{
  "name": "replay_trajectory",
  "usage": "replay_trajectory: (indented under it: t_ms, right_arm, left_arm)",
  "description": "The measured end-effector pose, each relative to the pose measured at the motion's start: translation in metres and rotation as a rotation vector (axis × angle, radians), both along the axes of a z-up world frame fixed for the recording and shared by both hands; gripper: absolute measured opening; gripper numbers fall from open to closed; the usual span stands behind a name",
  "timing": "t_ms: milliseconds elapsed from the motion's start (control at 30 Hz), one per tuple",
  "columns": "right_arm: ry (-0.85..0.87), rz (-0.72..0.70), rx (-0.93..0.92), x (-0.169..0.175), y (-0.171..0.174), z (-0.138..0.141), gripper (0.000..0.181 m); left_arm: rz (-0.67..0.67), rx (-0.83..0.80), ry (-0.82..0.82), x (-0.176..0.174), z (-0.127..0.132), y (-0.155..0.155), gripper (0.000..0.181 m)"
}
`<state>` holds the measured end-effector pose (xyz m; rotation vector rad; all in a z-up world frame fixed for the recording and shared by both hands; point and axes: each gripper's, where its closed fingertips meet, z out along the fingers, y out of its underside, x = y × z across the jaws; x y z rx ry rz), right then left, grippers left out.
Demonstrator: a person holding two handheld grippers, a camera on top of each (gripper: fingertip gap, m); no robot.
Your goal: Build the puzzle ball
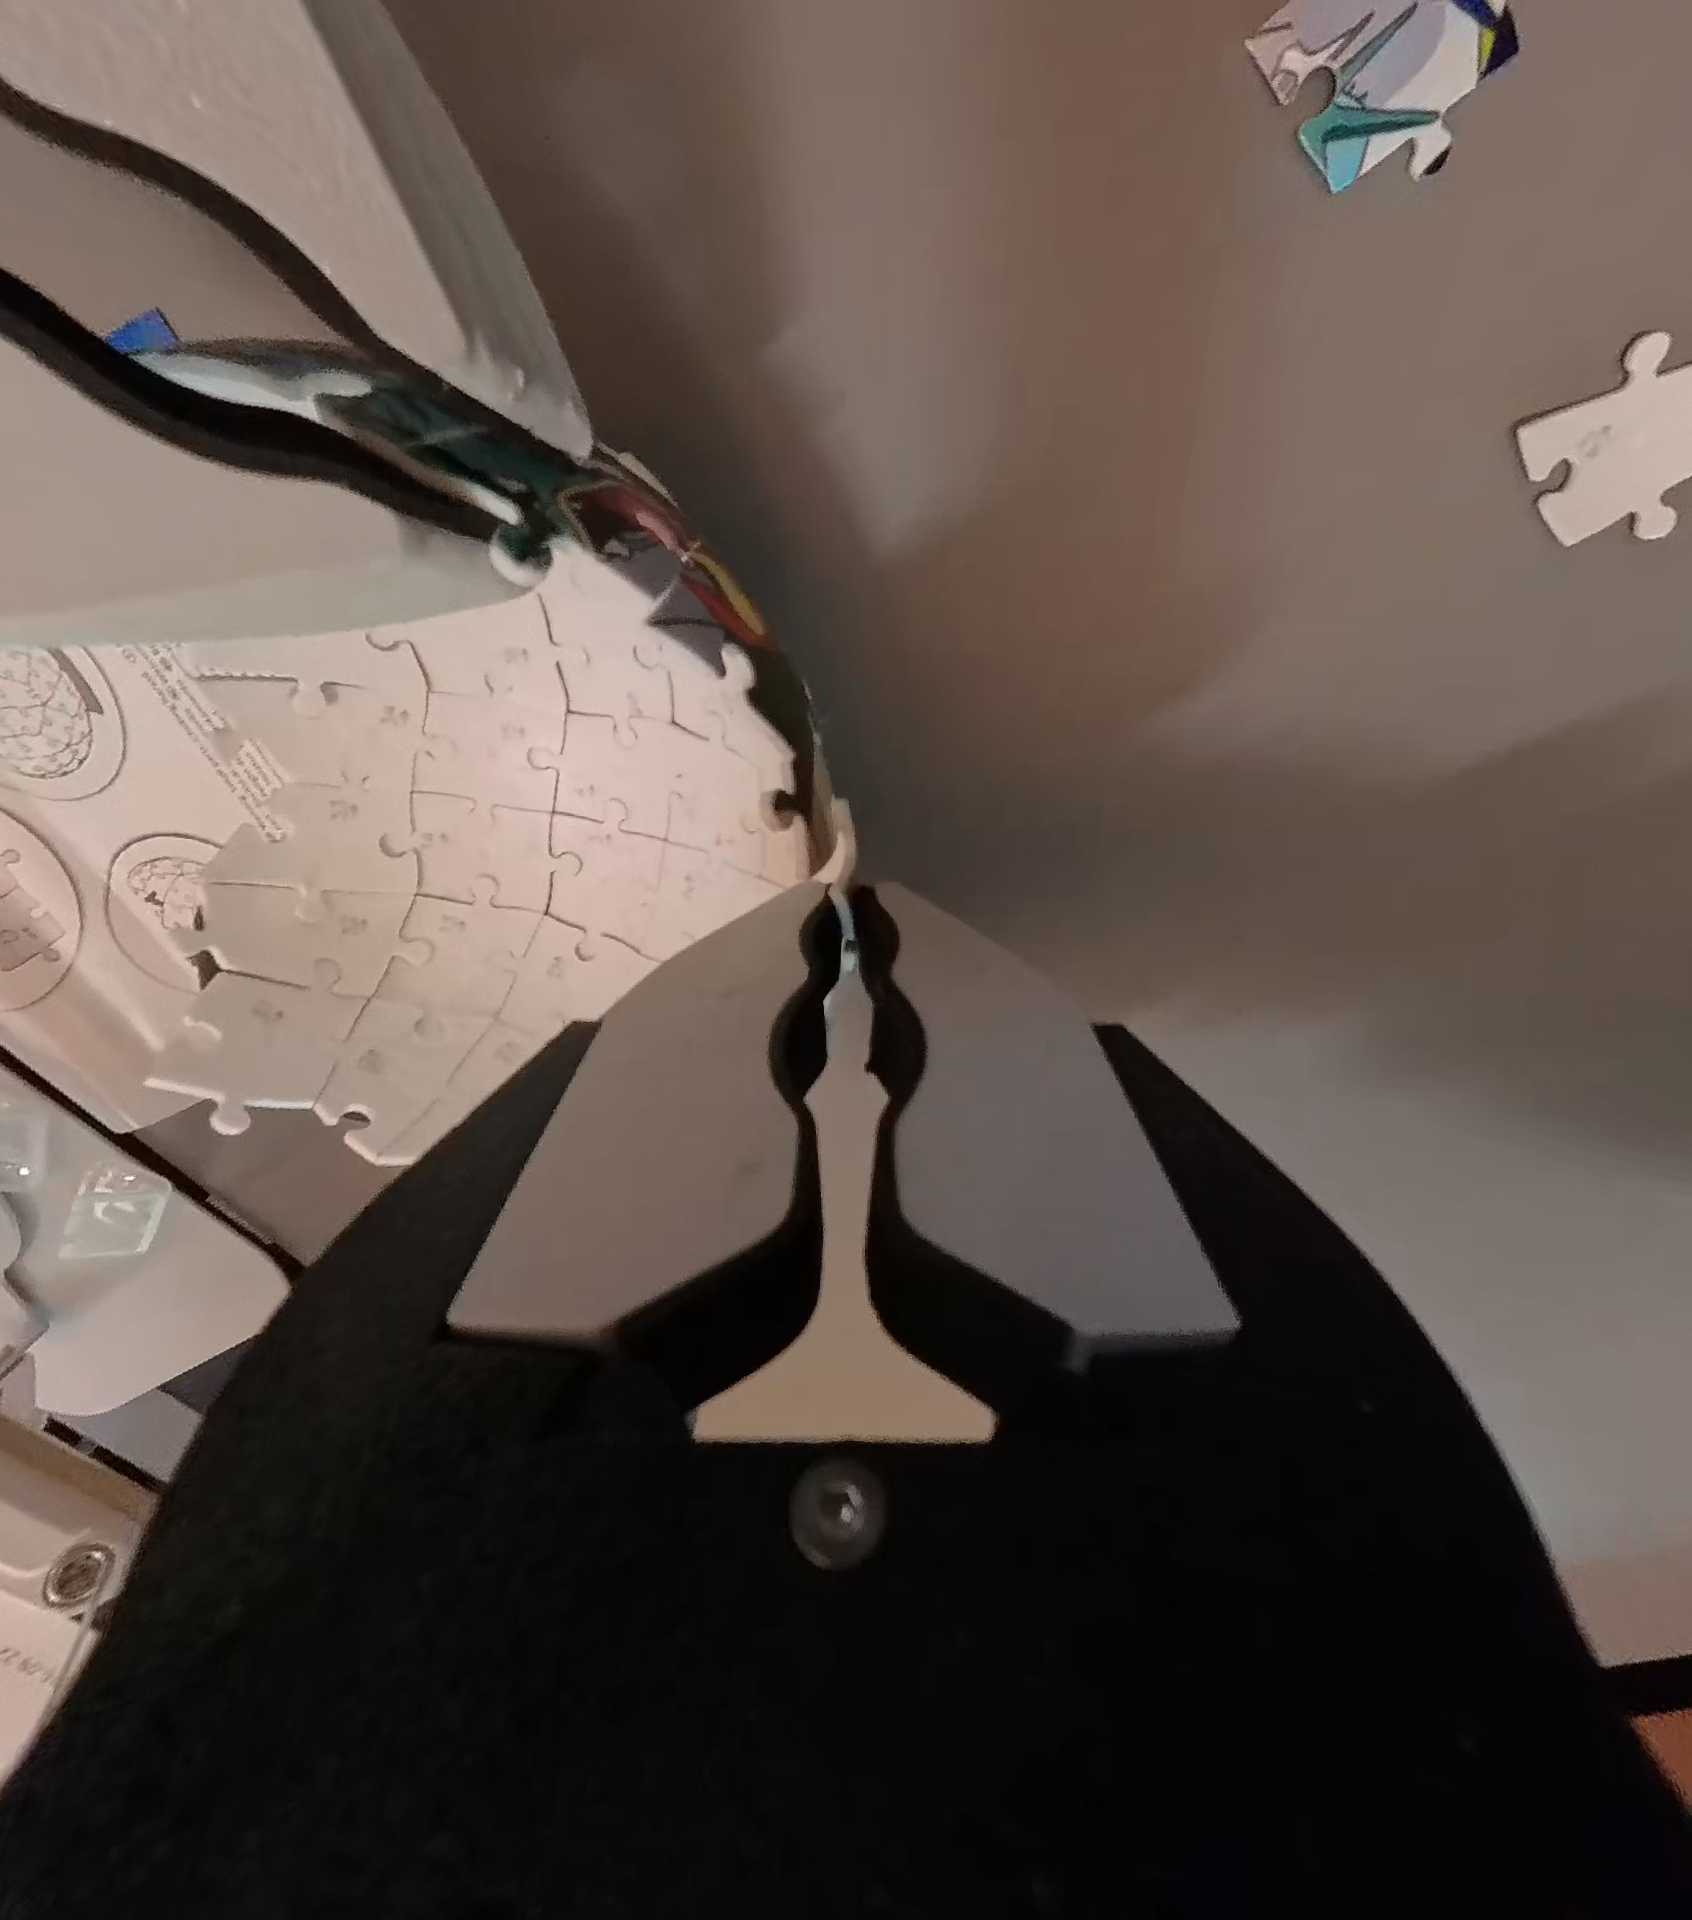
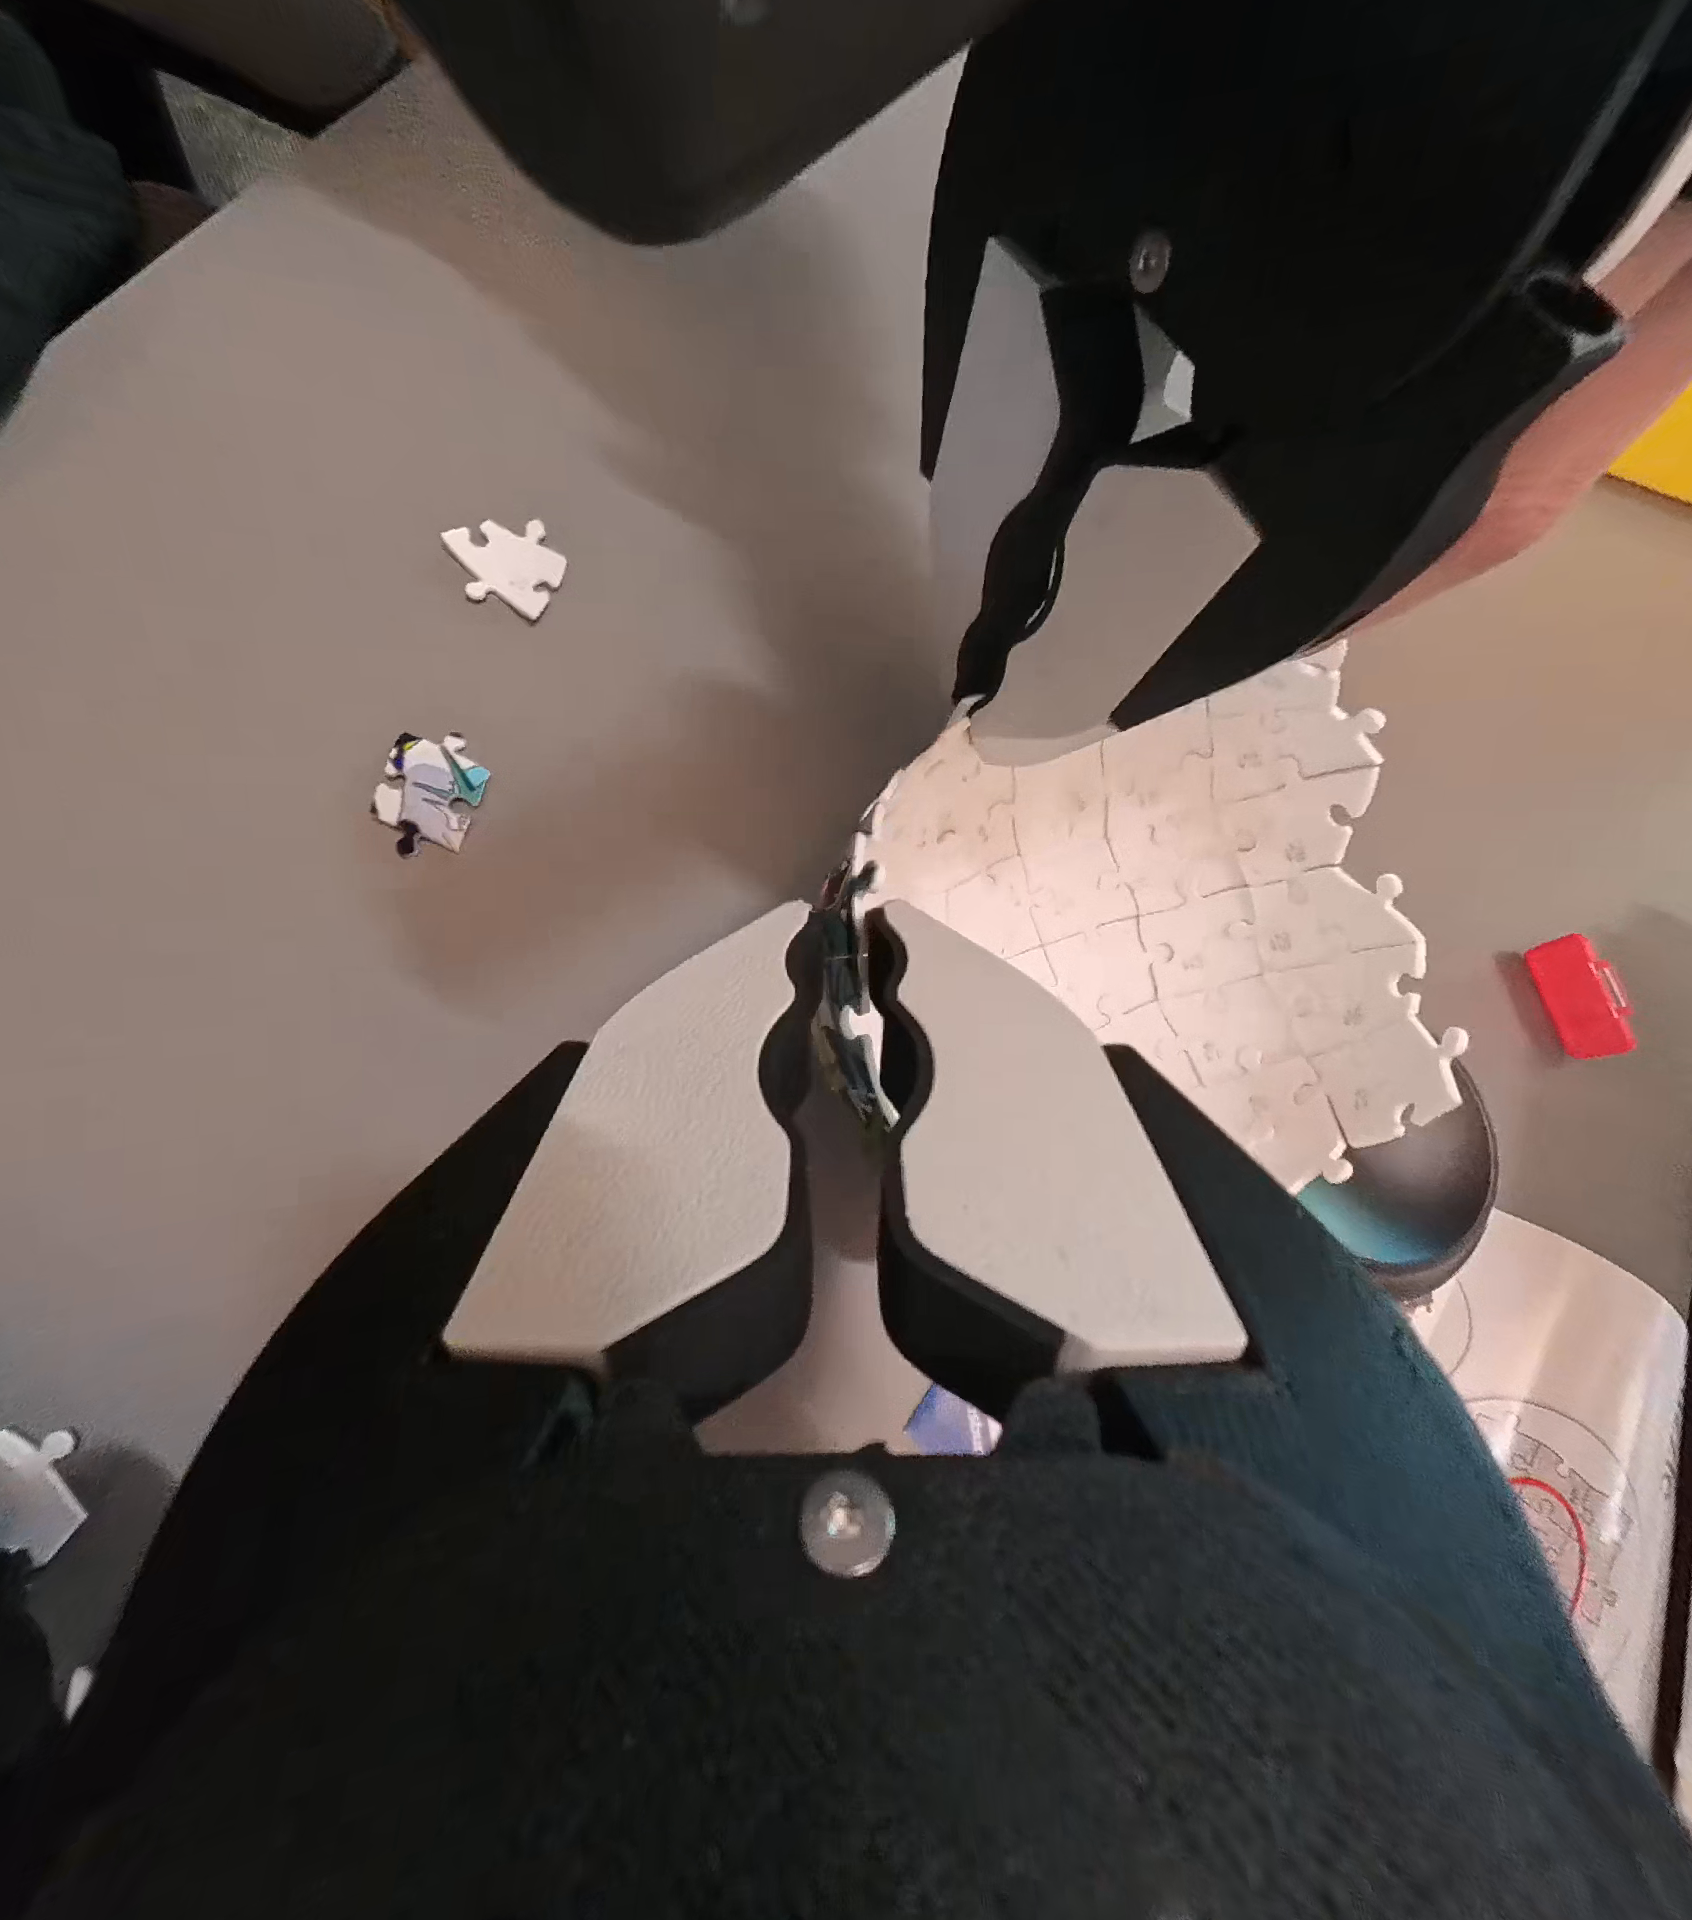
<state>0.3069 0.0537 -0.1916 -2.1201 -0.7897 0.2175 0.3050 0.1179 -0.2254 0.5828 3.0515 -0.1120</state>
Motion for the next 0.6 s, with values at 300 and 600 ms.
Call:
replay_trajectory:
  t_ms: [300, 600]
  right_arm:
    - [0.059, -0.020, 0.053, 0.0058, 0.0032, 0.0035, 0.009]
    - [0.055, -0.016, 0.063, 0.0068, 0.0045, 0.0009, 0.008]
  left_arm:
    - [0.073, -0.030, 0.023, 0.0012, -0.0005, 0.0008, 0.003]
    - [0.134, -0.014, -0.006, 0.0074, -0.0036, 0.0003, 0.016]
